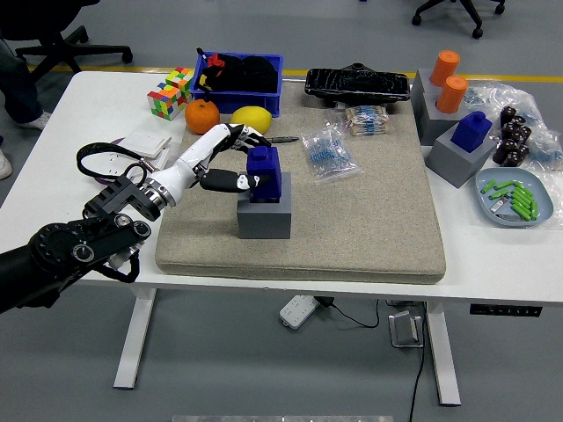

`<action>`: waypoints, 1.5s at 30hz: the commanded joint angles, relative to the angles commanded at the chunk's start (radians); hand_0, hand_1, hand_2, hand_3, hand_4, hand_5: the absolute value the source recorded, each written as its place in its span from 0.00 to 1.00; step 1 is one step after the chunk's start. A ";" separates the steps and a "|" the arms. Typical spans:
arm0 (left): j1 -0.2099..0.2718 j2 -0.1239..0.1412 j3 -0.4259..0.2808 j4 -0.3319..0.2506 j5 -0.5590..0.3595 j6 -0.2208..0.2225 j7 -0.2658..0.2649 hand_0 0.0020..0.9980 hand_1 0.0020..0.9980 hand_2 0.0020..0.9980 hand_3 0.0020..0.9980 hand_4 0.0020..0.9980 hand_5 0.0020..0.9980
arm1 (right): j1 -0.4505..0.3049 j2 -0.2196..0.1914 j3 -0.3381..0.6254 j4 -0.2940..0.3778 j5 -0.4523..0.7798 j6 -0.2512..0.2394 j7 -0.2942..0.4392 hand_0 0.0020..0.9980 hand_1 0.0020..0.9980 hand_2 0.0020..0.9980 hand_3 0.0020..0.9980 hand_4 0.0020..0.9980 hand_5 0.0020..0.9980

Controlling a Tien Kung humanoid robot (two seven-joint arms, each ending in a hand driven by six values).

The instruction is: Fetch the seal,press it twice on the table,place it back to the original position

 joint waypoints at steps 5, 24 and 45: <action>0.000 0.000 0.007 0.000 0.001 -0.002 0.003 0.65 0.47 0.43 0.57 0.67 0.00 | 0.000 0.000 -0.002 0.000 0.000 0.000 0.000 0.74 0.68 0.65 0.62 0.72 0.51; 0.001 -0.014 0.033 0.012 0.015 0.022 -0.002 0.65 0.48 0.44 0.57 0.65 0.00 | 0.006 -0.003 -0.017 0.000 0.006 0.001 0.000 0.74 0.68 0.65 0.62 0.72 0.51; -0.015 0.003 0.040 0.011 0.047 0.023 0.009 0.65 0.47 0.44 0.57 0.64 0.00 | 0.002 -0.005 -0.016 0.000 0.007 0.001 0.000 0.74 0.68 0.65 0.62 0.72 0.51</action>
